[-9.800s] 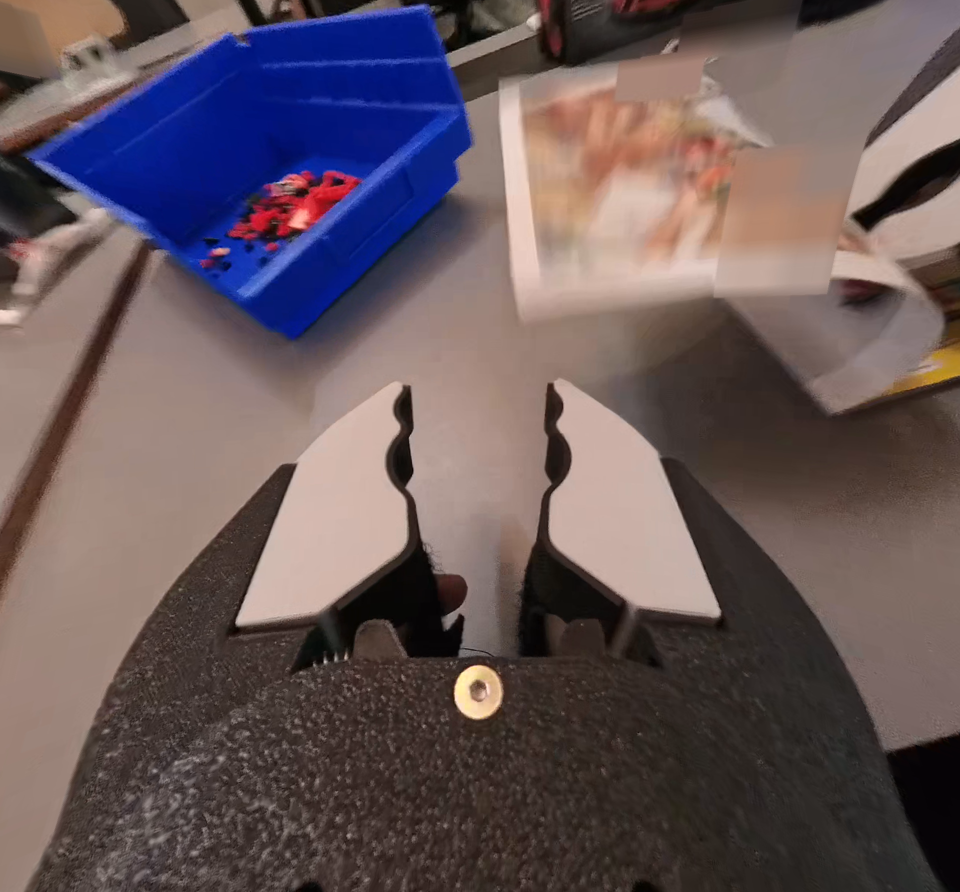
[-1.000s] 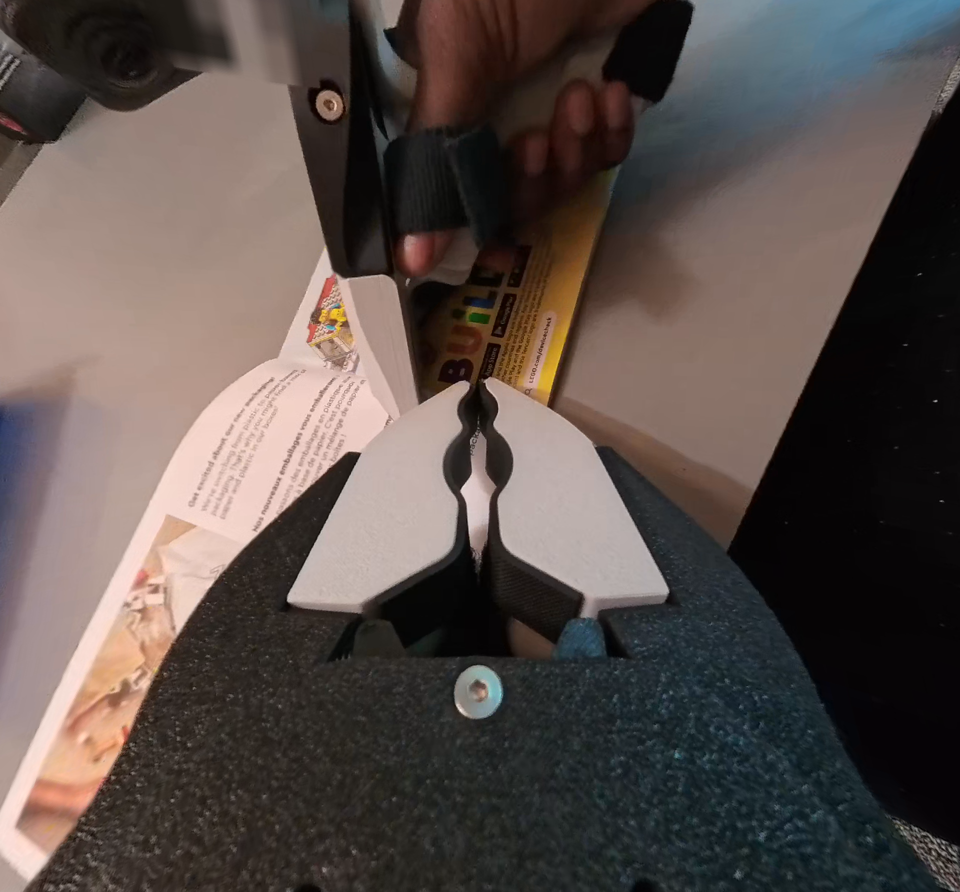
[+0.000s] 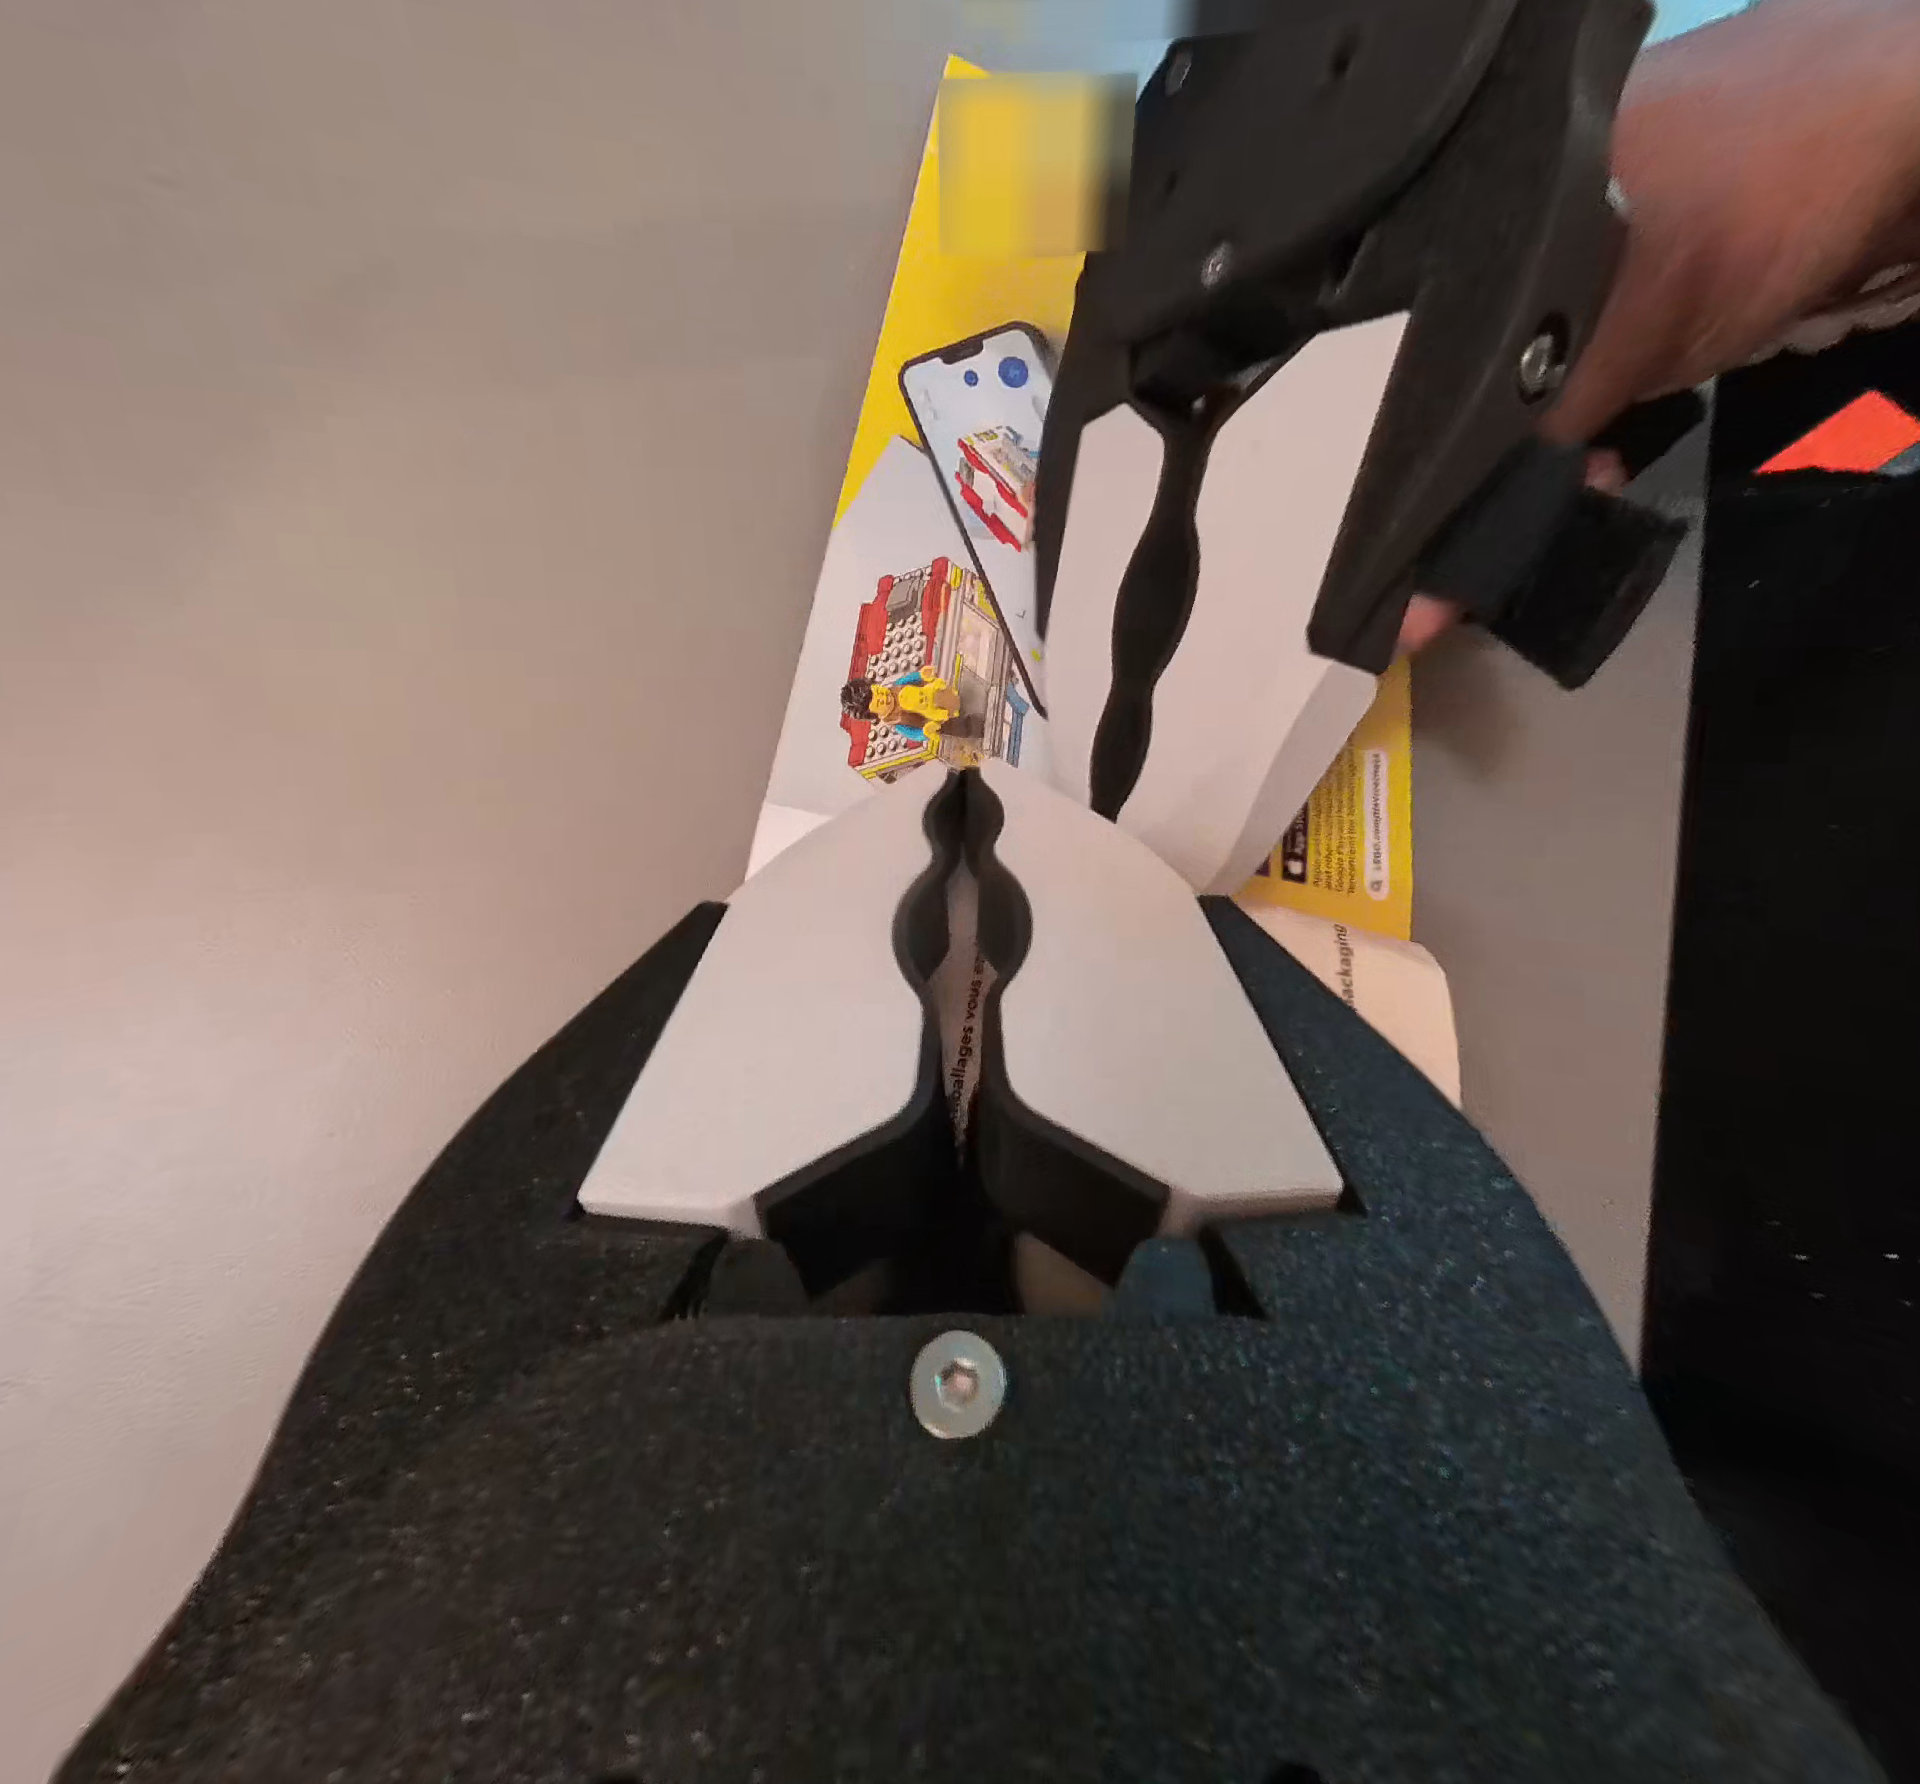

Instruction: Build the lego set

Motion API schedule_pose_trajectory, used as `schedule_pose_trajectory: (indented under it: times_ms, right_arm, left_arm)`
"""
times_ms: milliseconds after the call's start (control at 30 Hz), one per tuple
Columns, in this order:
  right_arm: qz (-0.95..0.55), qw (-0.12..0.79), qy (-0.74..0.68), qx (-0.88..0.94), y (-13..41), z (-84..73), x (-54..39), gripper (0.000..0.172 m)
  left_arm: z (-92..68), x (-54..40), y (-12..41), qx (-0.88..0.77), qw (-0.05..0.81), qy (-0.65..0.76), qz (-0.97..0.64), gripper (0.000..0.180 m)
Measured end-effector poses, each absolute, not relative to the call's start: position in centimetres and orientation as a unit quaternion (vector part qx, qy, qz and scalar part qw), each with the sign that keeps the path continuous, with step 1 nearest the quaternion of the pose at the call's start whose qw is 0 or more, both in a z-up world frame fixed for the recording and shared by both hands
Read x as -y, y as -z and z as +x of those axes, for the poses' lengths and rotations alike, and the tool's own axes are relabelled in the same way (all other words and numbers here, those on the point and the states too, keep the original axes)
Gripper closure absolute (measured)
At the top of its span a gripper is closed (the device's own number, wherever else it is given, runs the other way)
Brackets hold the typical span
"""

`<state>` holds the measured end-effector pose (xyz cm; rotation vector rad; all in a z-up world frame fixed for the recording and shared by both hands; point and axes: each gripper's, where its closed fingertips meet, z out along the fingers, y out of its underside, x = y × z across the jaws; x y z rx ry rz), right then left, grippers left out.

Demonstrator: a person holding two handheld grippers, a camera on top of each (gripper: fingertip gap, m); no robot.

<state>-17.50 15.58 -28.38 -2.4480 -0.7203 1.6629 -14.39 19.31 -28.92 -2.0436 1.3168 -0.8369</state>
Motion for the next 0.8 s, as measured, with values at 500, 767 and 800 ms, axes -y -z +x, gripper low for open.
schedule_pose_trajectory:
  times_ms: [500,767,800]
  right_arm:
    - [-0.806,0.071,-0.554,0.197,28.3,-17.0,-12.6,0.171]
    - [-0.801,0.041,-0.568,0.186,28.2,-17.2,-12.6,0.172]
    - [-0.802,0.042,-0.565,0.191,28.2,-17.2,-12.6,0.171]
  left_arm:
    - [-14.1,-18.3,29.0,-0.531,0.294,0.297,-0.737,0.180]
    - [-14.1,-18.3,29.1,-0.535,0.302,0.288,-0.735,0.180]
    - [-14.1,-18.3,29.1,-0.535,0.301,0.289,-0.735,0.180]
